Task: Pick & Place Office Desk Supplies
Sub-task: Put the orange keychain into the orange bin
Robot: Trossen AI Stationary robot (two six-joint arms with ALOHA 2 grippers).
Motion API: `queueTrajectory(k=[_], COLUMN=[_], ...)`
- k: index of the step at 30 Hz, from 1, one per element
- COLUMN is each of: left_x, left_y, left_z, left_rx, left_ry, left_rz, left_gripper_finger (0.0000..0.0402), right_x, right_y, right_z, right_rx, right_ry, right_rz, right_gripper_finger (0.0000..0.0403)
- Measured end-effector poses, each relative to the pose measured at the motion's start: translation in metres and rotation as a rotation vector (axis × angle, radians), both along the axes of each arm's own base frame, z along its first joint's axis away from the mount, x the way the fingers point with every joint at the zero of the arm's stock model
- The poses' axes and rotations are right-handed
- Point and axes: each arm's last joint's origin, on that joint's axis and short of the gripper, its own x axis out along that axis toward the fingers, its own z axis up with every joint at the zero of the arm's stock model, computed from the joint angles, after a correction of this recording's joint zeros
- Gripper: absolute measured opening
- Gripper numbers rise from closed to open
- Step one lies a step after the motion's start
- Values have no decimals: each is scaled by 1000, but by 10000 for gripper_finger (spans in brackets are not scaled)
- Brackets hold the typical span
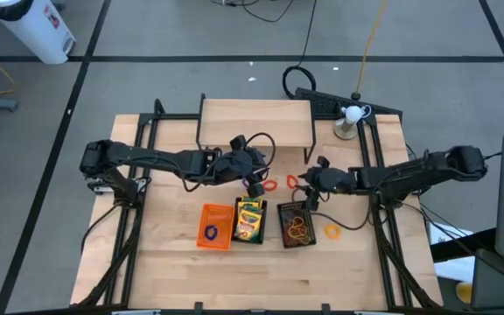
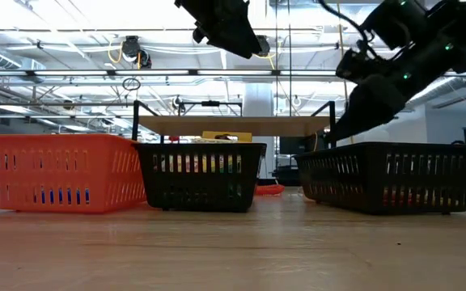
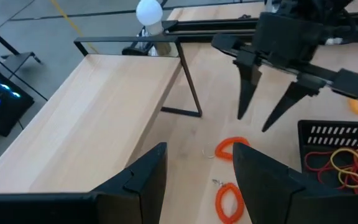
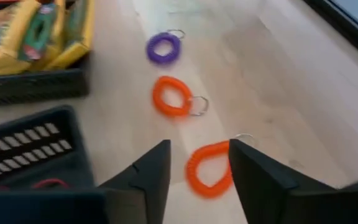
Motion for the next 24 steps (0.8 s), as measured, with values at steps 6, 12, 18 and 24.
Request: queueTrajectory(k=[6,12,18,24], left_x=[-1,-2,-2,-2], left_y=[0,0,-1,-2], left_z=[-2,-3,-3,-4], left_rx=[1,-2,-8,-28], left_ry=[26,44,41,31], left_rz=[0,-3,-1,9], left_gripper_finger=[184,184,184,184], right_x=[2,6,12,17], right_y=[-14,-17,-19,-26], right_z=[-9,-26,-42,-55], right_rx=[5,93,103,107], right_ry=[47,113,167,178], right_rz=[-52,-59,-78,-107], right_gripper_finger=[177,170,165,164])
